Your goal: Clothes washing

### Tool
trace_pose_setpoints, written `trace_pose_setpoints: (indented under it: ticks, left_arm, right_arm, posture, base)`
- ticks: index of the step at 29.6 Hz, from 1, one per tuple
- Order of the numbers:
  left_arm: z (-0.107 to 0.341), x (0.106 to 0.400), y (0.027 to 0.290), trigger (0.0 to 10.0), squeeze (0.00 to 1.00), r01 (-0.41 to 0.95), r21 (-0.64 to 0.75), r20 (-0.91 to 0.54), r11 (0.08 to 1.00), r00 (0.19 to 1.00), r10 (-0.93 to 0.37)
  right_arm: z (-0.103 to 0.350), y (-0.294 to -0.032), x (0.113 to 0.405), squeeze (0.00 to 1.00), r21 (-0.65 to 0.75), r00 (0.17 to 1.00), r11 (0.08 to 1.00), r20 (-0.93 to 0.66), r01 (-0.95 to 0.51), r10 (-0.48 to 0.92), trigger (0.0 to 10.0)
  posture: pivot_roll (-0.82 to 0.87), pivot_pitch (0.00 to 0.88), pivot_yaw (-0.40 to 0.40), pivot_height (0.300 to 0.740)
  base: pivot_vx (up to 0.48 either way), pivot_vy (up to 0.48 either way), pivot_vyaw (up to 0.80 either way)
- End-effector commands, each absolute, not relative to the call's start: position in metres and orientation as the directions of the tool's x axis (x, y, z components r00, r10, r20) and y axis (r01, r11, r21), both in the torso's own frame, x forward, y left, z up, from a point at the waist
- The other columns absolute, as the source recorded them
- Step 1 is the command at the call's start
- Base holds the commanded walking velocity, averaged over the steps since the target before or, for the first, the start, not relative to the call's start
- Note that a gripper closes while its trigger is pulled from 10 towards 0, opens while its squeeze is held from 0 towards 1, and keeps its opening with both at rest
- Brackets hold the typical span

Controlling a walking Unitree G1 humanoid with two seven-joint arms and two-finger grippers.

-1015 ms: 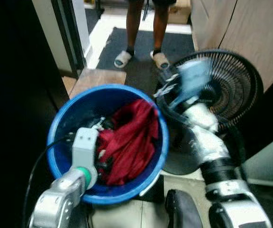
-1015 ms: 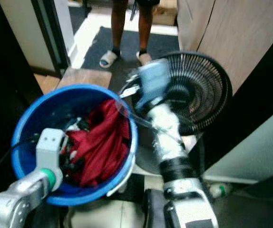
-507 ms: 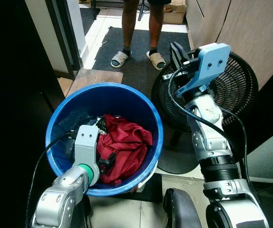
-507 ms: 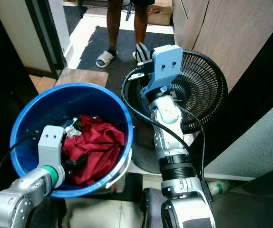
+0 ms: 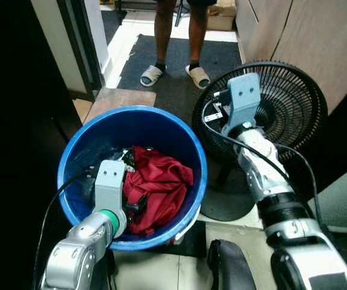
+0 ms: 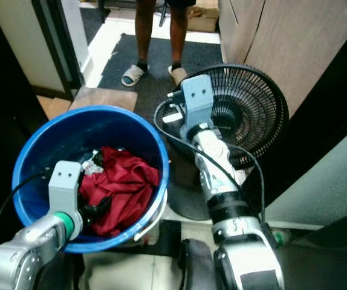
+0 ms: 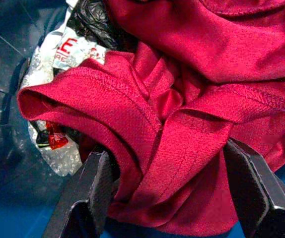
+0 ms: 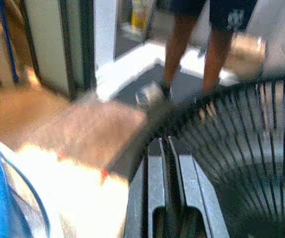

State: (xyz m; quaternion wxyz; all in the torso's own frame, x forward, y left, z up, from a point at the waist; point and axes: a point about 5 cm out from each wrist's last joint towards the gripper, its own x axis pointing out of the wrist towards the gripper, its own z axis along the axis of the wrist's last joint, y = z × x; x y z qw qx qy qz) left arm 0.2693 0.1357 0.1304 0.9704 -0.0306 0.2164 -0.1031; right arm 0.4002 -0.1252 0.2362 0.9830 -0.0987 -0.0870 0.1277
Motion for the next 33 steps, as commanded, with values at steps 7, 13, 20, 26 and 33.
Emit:
trace_pose_setpoints:
  ticks: [7,13,20,26,33]
  left_arm:
    - [0.12,0.265,0.136,10.0,0.0,0.172,-0.113,-0.452,0.979,0.868,-0.205]
    - [0.119,0.263,0.135,10.0,0.0,0.17,-0.117,-0.455,0.979,0.867,-0.205]
    - [0.118,0.262,0.133,10.0,0.0,0.173,-0.12,-0.458,0.978,0.864,-0.209]
    - [0.118,0.261,0.133,10.0,0.0,0.171,-0.121,-0.457,0.978,0.865,-0.208]
    - [0.117,0.258,0.132,10.0,0.0,0.162,-0.123,-0.46,0.979,0.865,-0.201]
  right_arm:
    - [0.258,-0.109,0.407,1.0,-0.208,0.916,0.913,0.124,-0.352,0.381,10.0]
    - [0.283,-0.084,0.4,1.0,-0.234,0.847,0.864,0.201,-0.446,0.492,10.0]
    - [0.276,-0.048,0.39,0.0,-0.248,0.735,0.745,0.151,-0.619,0.661,10.0]
    - [0.261,-0.027,0.374,0.0,-0.257,0.621,0.623,0.097,-0.739,0.778,10.0]
    - [0.227,-0.01,0.336,0.0,-0.228,0.497,0.491,0.034,-0.841,0.867,10.0]
  posture:
    - [0.12,0.136,-0.012,0.517]
    - [0.12,0.14,-0.017,0.517]
    - [0.13,0.144,-0.02,0.517]
    - [0.13,0.147,-0.023,0.517]
    - [0.14,0.149,-0.034,0.517]
  base:
    - [0.0,0.0,0.0]
    - [0.0,0.0,0.0]
    - [0.0,0.0,0.0]
    - [0.0,0.0,0.0]
    - [0.0,0.0,0.0]
